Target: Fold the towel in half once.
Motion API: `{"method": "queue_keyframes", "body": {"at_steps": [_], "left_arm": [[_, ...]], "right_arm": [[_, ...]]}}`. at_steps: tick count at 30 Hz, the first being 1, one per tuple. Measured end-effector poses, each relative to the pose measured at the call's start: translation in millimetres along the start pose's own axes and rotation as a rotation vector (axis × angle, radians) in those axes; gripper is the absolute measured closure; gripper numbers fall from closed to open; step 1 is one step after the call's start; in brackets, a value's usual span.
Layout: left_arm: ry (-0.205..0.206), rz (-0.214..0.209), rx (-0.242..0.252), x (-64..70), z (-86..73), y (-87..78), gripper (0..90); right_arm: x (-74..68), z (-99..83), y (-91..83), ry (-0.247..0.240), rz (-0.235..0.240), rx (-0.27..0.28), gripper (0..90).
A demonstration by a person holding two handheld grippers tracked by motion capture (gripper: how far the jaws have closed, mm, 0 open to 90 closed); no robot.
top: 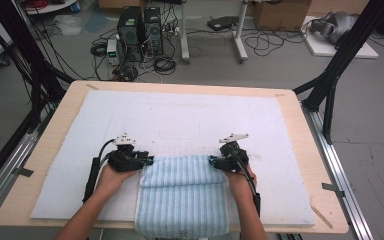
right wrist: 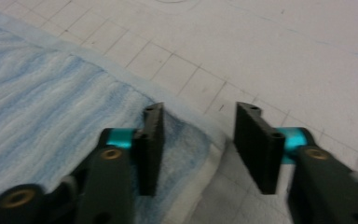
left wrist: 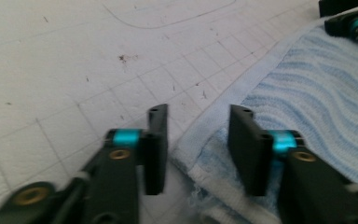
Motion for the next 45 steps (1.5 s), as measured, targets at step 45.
{"method": "queue_keyframes", "body": {"at_steps": [45], "left_arm": [[-0.122,-0.365,0.048,50.2,-48.8,-74.7,87.6]], "right_arm": [[-70.4,-59.9,-86.4,-0.092,0.092,0.231,83.2]]}}
Point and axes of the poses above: each handheld gripper's, and its own axes: y roughly forward along the jaws, z roughly out of its top, x roughly to its right, the point moved 5 cm from there along y, roughly forward along the jaws, and after that the axes turned 13 degrees about -y, right-handed, at the moved point
